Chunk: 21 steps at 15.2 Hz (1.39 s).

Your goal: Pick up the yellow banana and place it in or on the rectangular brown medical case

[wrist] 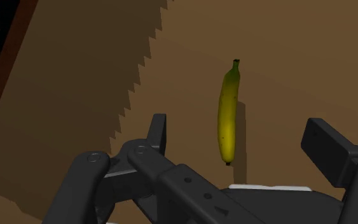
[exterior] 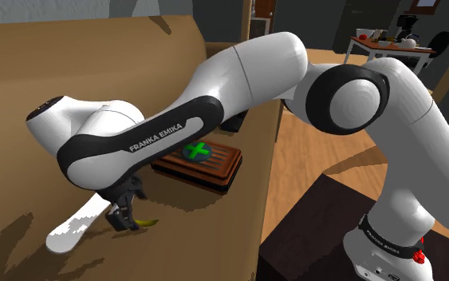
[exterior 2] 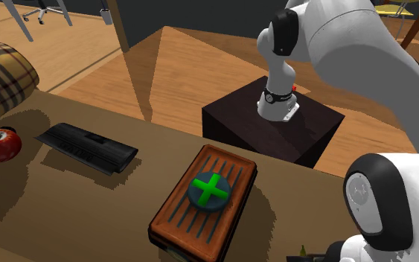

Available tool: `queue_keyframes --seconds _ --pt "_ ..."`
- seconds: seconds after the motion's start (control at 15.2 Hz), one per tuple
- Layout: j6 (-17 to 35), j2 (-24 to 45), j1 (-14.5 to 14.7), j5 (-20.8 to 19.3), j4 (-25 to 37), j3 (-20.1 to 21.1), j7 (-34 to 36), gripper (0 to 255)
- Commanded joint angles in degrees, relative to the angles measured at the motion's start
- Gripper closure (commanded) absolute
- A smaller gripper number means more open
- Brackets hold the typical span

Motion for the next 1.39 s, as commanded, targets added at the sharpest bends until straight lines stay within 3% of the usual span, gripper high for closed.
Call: queue_keyframes --seconds 0.0,0.53,0.59,1.19,1.25,1.32 --pt "1.74 -0.28 -0.28 -0.08 -2.06 0.01 0.34 0" --pt "2.17 -0.30 -0.37 -0.11 -2.53 0.00 0.40 0" --pt "2.17 -0.30 -0.37 -0.11 -2.53 0.00 0.40 255" --pt "2.17 -0.30 -0.37 -0.11 -2.53 0.00 0.40 255" --pt "2.17 -0.30 -0.37 -0.11 -2.53 0.00 0.40 0" --pt "14.51 -6.41 -1.06 -2.53 -13.31 0.06 3.22 0"
